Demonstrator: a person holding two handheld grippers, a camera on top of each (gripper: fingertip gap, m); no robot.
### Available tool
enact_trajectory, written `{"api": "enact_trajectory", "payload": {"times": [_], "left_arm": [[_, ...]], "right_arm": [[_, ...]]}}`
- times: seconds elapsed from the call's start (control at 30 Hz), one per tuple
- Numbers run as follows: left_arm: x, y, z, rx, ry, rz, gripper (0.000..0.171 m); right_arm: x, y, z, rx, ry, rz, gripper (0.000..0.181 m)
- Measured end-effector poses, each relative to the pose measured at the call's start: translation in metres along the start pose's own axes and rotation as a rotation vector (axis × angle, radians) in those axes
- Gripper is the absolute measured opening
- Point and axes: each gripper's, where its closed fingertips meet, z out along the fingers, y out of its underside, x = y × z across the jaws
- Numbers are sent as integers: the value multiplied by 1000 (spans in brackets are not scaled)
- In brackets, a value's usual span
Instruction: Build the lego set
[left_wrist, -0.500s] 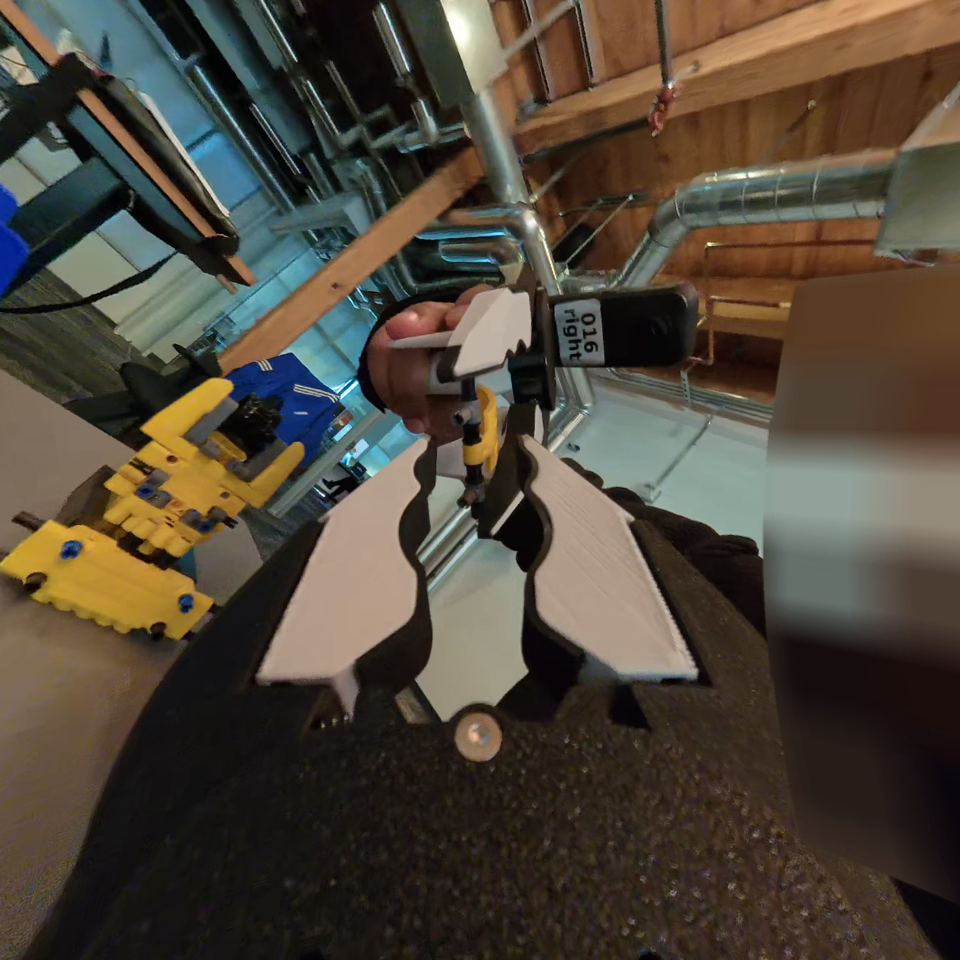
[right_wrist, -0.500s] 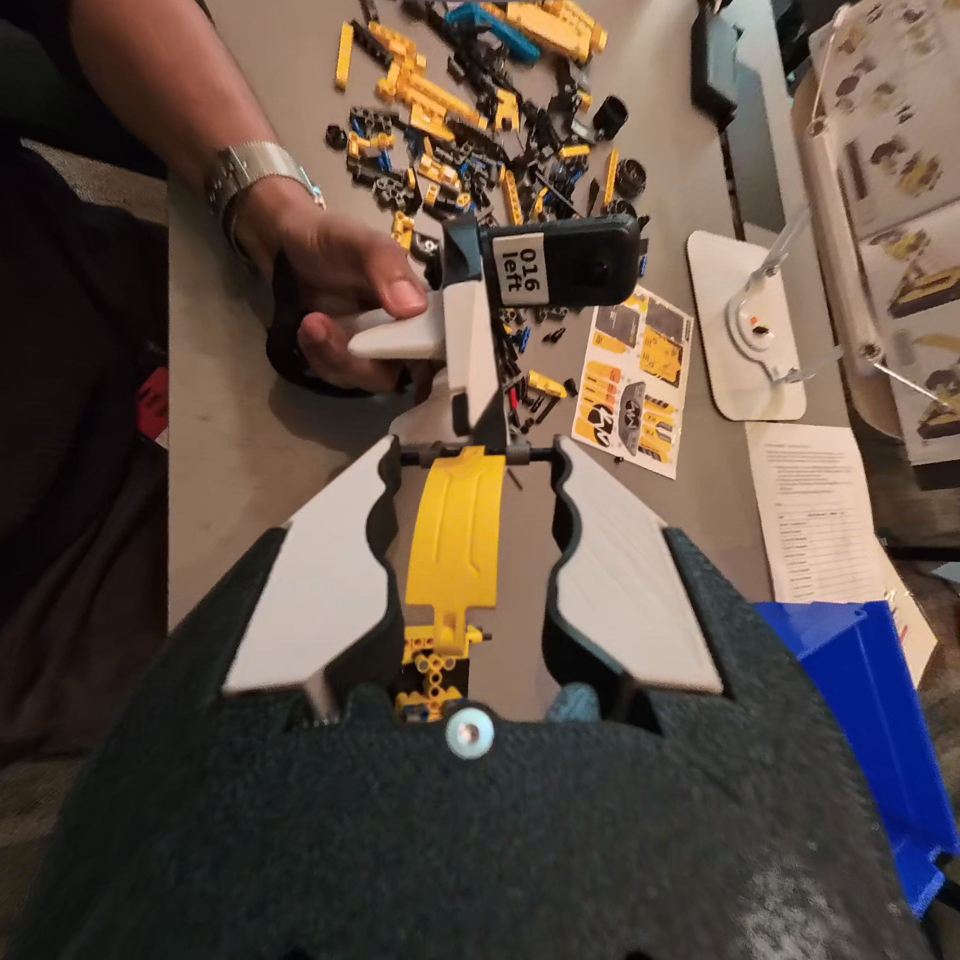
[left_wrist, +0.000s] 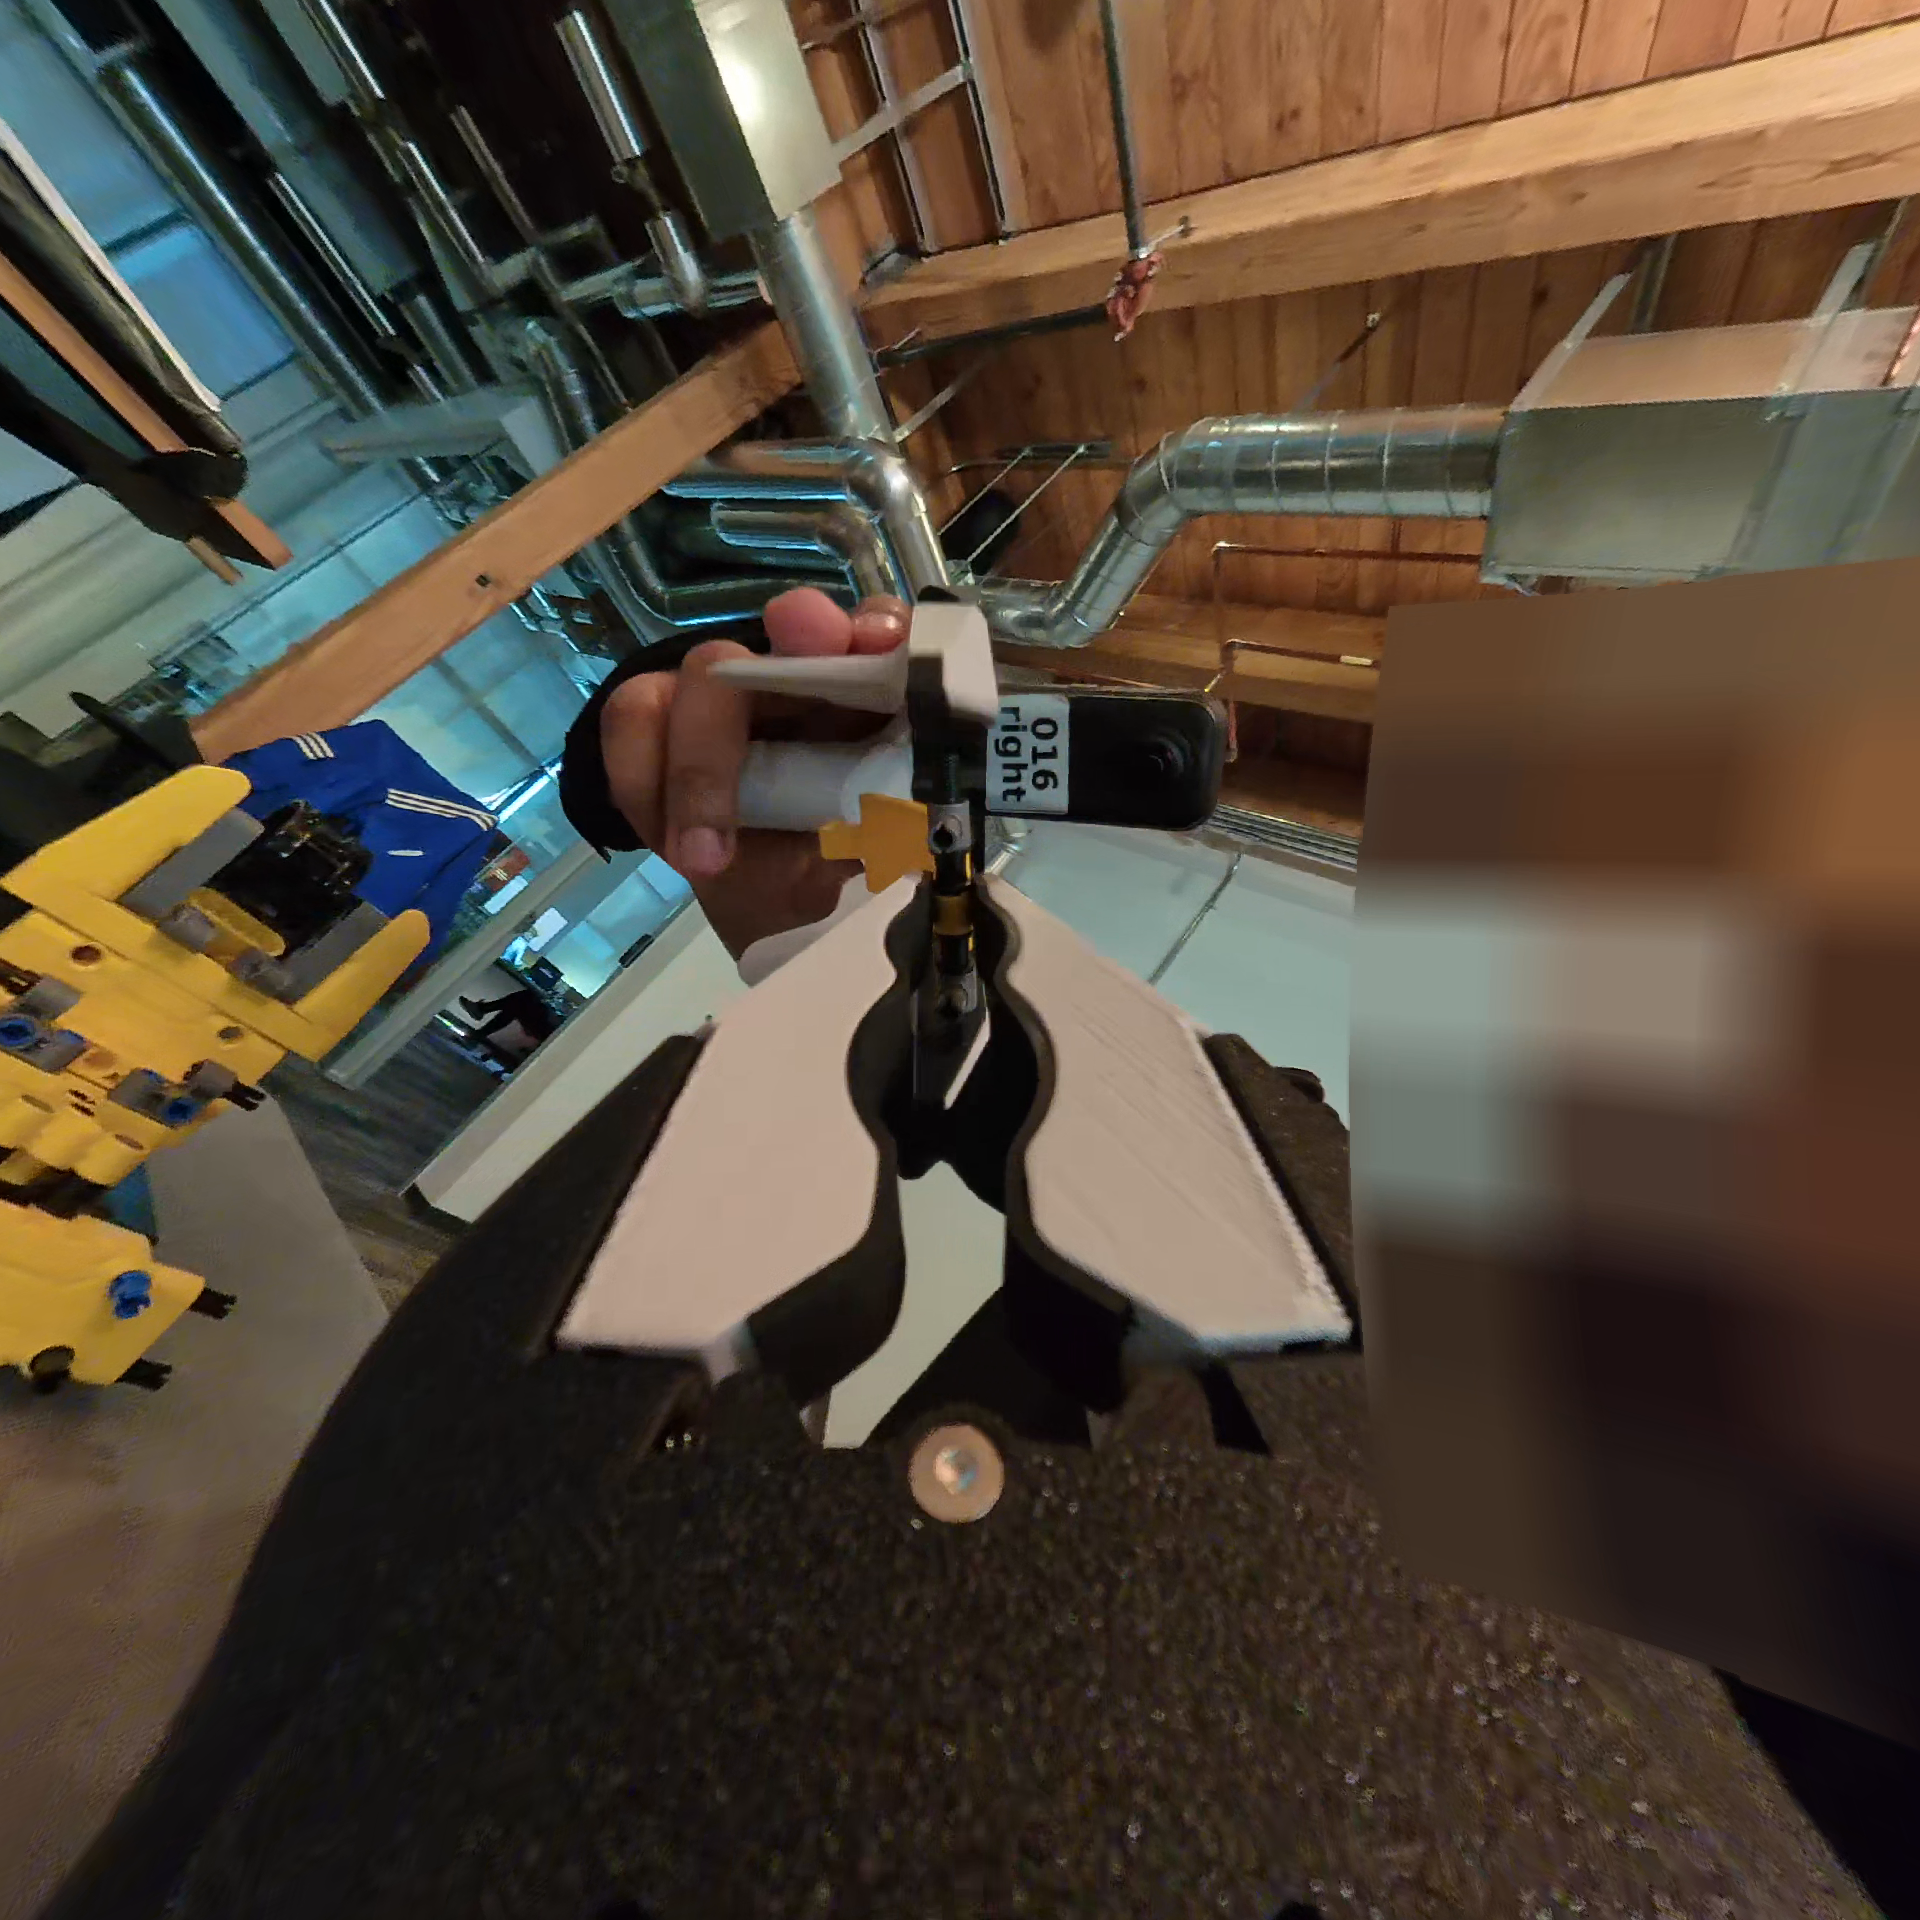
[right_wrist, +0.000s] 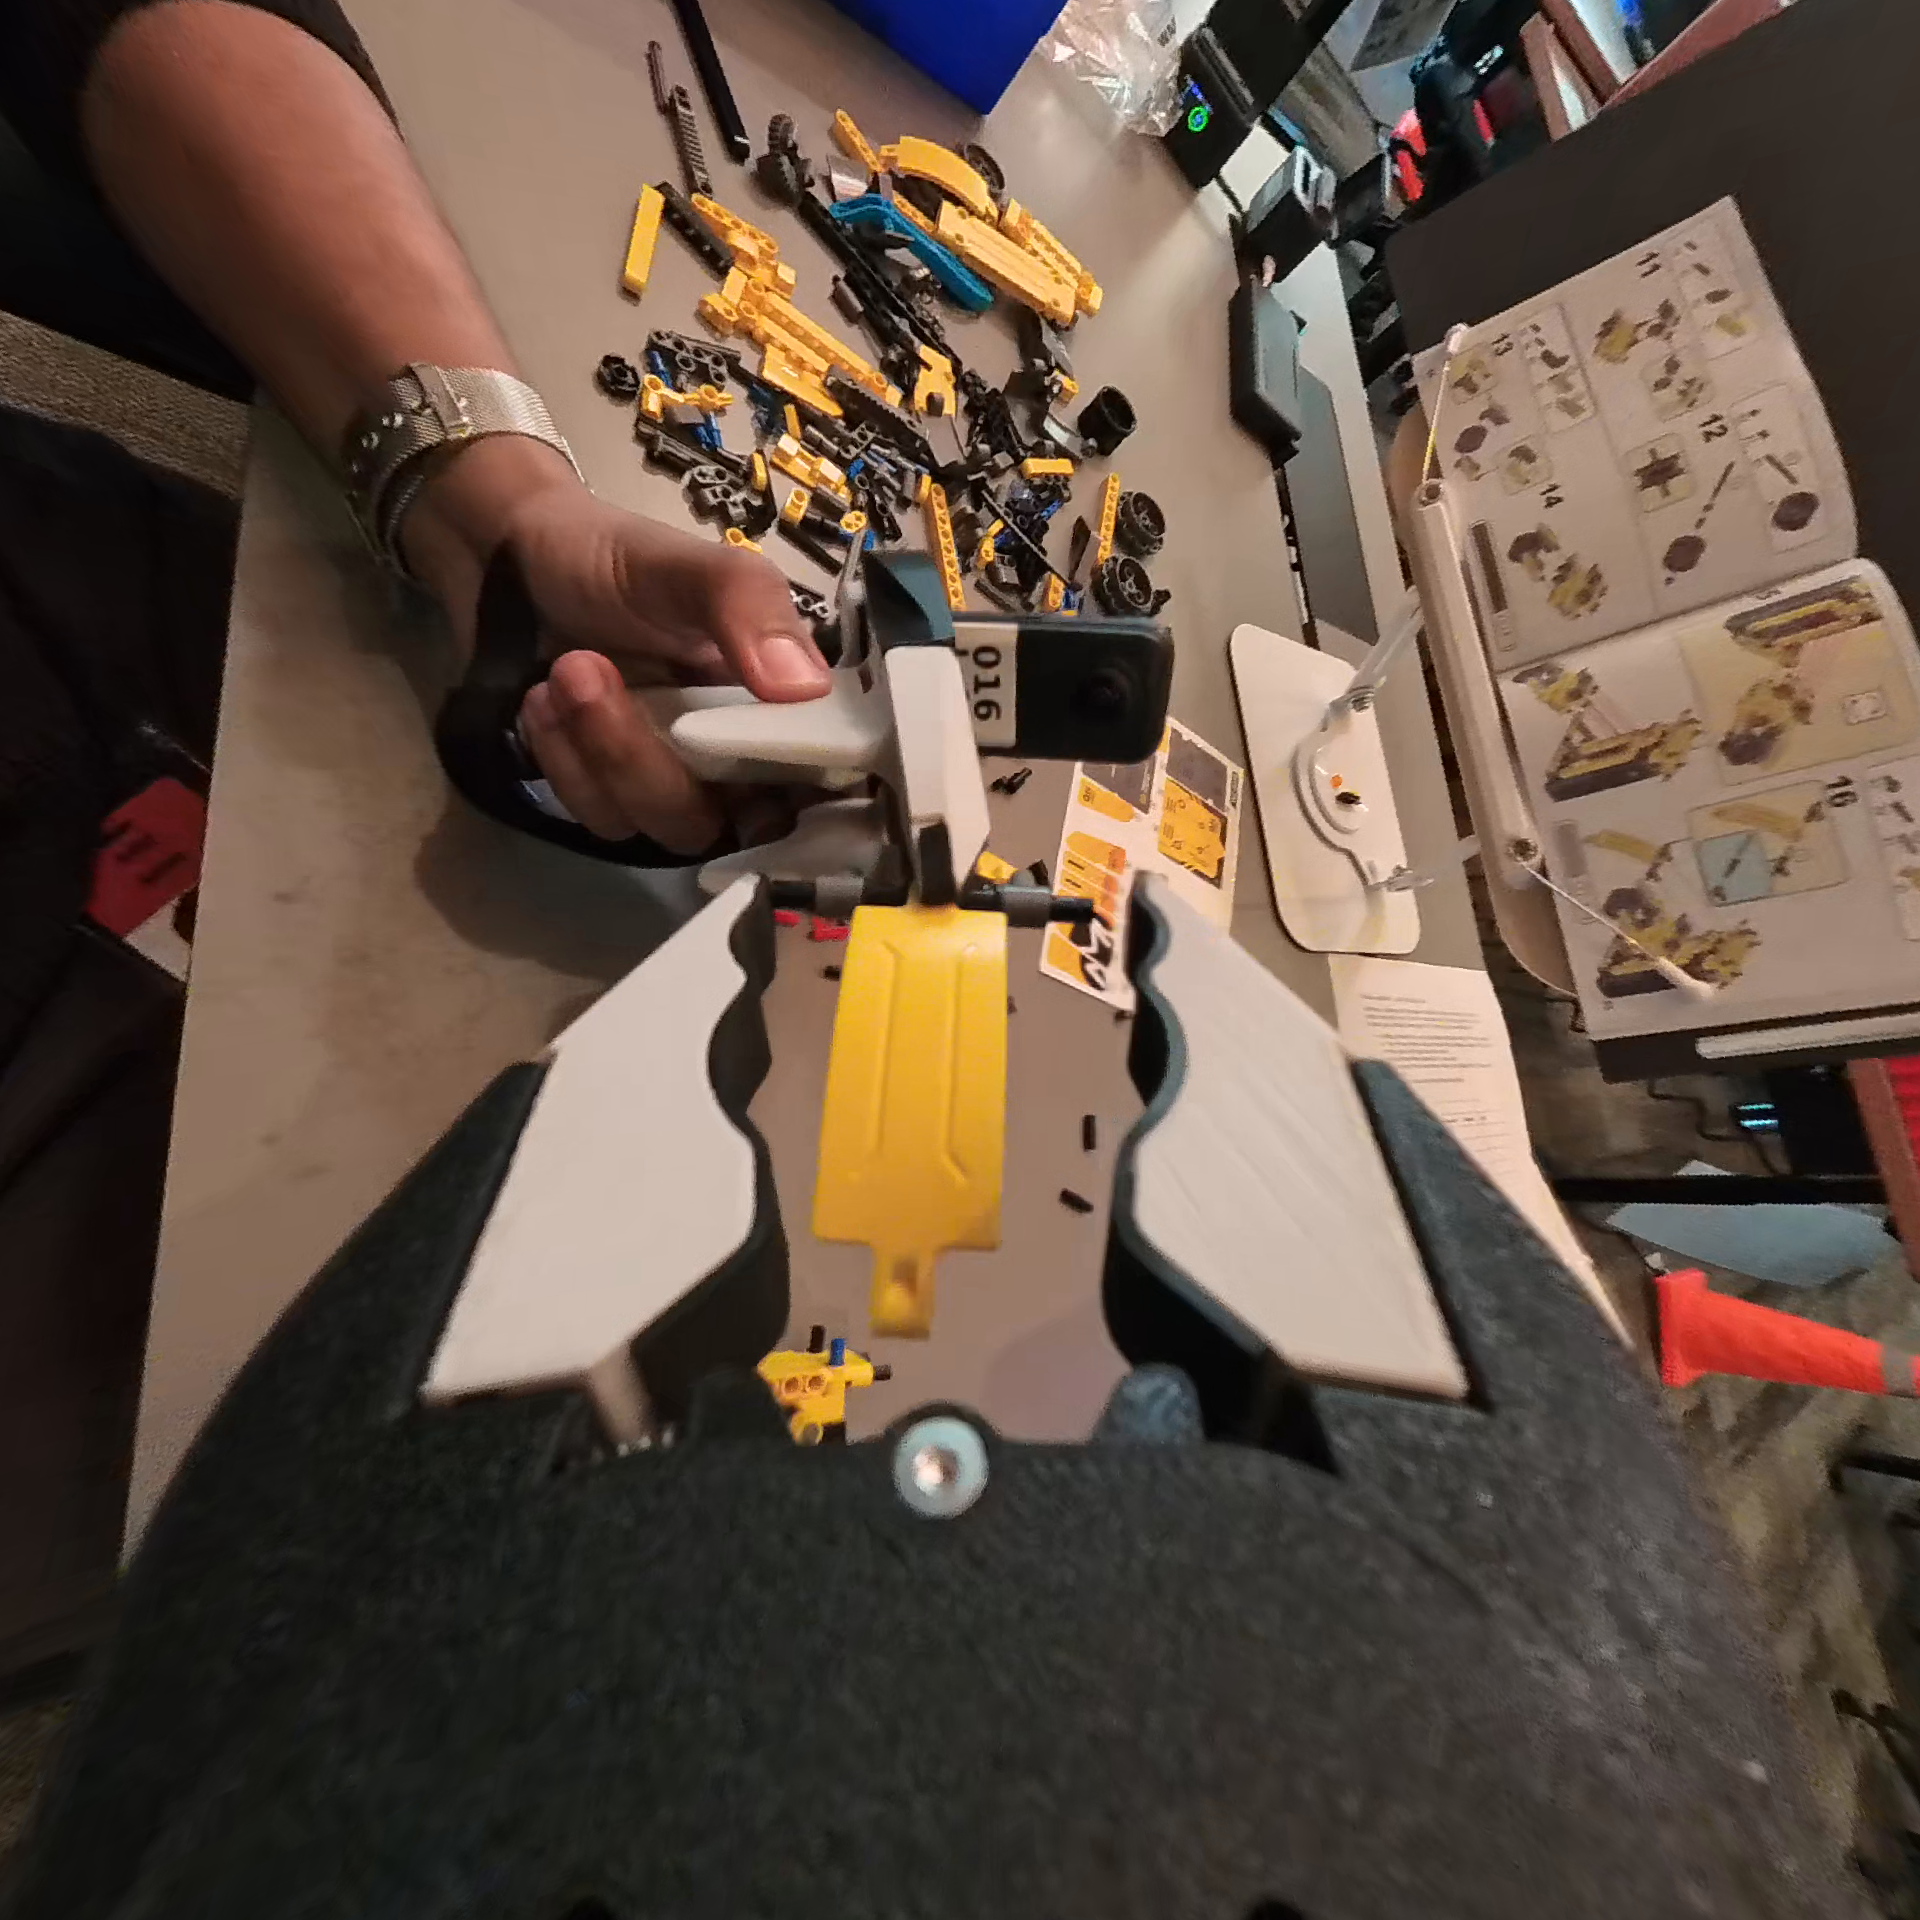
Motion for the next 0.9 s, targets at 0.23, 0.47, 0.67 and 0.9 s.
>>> {"api": "enact_trajectory", "payload": {"times": [0.23, 0.47, 0.67, 0.9], "left_arm": [[0, -2, -3, 1, 3, 12, 6], [1, 2, -1, -17, 9, 19, 5], [3, 0, -1, -7, 12, 25, 5], [5, -2, -1, 2, 27, 26, 5]], "right_arm": [[2, -6, -3, 16, 17, -54, 69], [-5, -7, -8, -1, -59, -16, 57], [-3, -5, -10, -27, -44, 7, 56], [-2, -7, -10, -60, -35, 12, 55]]}}
